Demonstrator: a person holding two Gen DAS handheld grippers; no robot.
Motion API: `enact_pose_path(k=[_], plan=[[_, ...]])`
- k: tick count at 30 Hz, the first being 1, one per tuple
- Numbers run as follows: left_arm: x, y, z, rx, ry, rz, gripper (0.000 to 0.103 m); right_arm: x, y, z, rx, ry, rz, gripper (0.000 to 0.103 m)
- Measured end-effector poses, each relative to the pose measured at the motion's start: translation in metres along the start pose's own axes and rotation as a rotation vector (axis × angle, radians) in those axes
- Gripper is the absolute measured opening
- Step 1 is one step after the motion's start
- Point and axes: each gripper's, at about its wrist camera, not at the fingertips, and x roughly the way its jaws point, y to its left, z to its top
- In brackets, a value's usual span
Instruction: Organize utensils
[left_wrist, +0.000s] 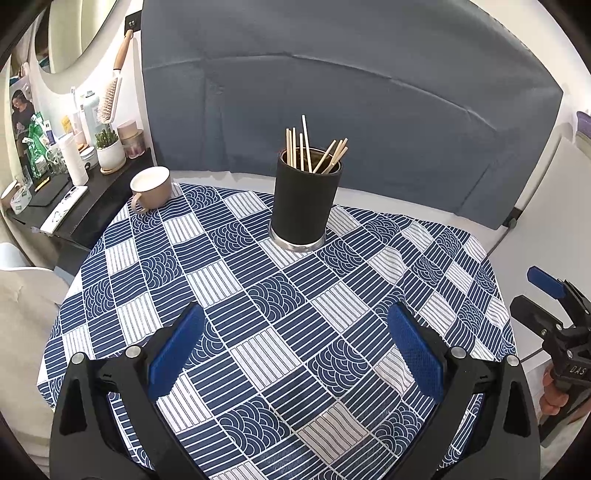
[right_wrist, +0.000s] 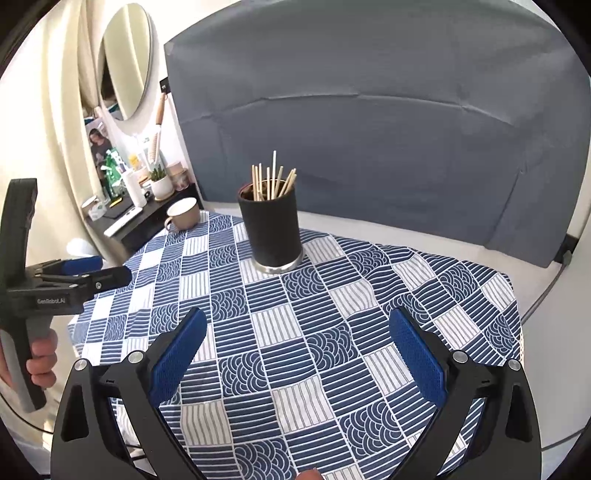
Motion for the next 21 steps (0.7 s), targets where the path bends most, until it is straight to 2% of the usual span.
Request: enact_pose_path(k=[10, 21], plan=[[-0.008, -0.013, -0.004, 0.006, -0.012, 0.015, 0.097, -0.005, -0.007, -0.006, -0.01, 0.0, 0.012, 0.095], [-0.017, -0.033, -0.01, 0.009, -0.028, -0.015, 0.097, -0.015, -0.017, -0.011, -0.037, -0.007, 0.018, 0.095]])
